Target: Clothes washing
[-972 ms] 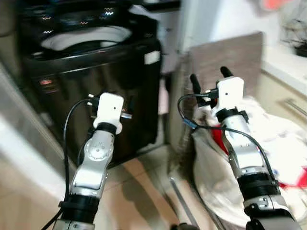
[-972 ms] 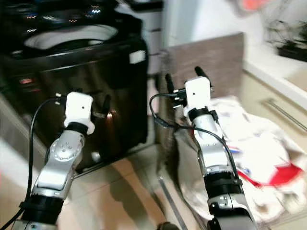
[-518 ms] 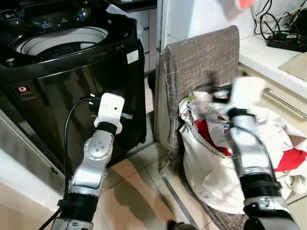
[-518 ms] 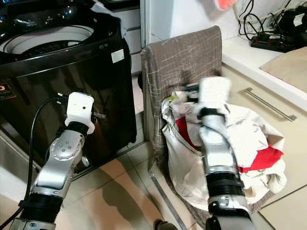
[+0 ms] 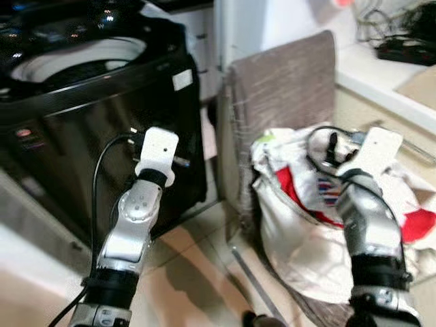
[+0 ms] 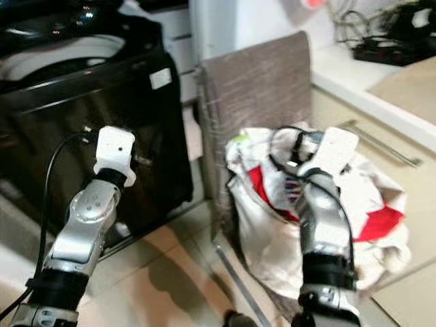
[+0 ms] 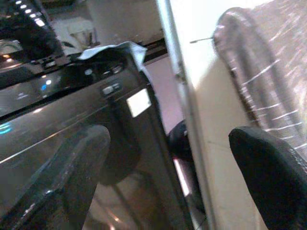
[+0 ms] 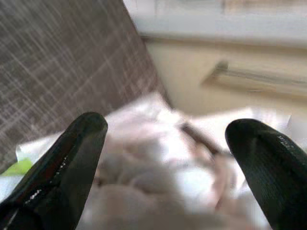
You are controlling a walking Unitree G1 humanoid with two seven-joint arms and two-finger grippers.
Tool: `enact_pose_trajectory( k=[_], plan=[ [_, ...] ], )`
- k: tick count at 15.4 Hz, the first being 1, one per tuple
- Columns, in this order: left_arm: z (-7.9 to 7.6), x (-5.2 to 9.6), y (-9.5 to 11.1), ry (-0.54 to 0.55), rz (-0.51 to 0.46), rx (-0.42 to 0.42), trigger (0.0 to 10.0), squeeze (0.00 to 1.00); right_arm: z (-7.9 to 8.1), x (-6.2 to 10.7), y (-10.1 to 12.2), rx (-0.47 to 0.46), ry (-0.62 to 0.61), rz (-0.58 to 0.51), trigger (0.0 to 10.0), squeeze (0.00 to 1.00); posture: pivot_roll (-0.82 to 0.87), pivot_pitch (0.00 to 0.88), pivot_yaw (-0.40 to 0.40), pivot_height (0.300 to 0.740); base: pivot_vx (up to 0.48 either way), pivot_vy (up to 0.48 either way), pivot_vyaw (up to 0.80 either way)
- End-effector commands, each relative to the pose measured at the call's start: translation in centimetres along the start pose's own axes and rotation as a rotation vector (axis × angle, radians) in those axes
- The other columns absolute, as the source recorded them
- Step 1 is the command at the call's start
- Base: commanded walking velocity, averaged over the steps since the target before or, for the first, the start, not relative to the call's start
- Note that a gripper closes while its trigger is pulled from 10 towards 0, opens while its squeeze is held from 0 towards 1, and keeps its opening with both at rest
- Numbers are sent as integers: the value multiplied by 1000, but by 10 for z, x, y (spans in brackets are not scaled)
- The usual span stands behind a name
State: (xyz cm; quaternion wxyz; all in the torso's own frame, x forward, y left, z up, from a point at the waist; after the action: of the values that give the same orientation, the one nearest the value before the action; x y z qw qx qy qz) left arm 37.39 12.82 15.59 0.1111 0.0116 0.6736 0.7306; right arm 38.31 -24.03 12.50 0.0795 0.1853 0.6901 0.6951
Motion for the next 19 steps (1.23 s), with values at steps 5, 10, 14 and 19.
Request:
enact_pose_trajectory(
  k=[5, 10, 14, 19],
  plan=[
    [9, 2, 2, 16, 12, 40, 10000, 0, 2, 8, -44, -132, 15, 320, 10000, 0, -132, 51, 81, 740, 0, 0, 0],
    [11, 1, 3, 25, 14, 47, 10000, 0, -1, 1, -43, -109, 31, 311, 0, 0, -127, 47, 71, 740, 0, 0, 0],
    [9, 0, 3, 26, 14, 56, 10000, 0, 0, -6, -29, -38, 65, 229, 0, 0, -129, 44, 68, 740, 0, 0, 0],
    [4, -3, 3, 10, 20, 63, 10000, 0, 5, -8, -62, -102, 96, 341, 0, 0, -129, 45, 71, 740, 0, 0, 0]
  ],
)
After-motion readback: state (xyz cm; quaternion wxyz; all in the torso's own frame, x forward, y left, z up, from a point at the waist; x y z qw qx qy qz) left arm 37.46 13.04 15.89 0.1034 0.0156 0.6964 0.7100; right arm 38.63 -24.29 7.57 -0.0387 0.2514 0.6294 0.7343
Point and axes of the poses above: a point about 5 cm out from each wrist's last joint towards the gripper, its own x axis pointing back from the gripper into the wrist, its own y axis along the axis of the wrist's last joint, z = x × y, the point moved 6 cm from there along -x, pointing out of the wrist towards the gripper, and after that the axes turned 10 degrees about x, right-handed, at the moved point
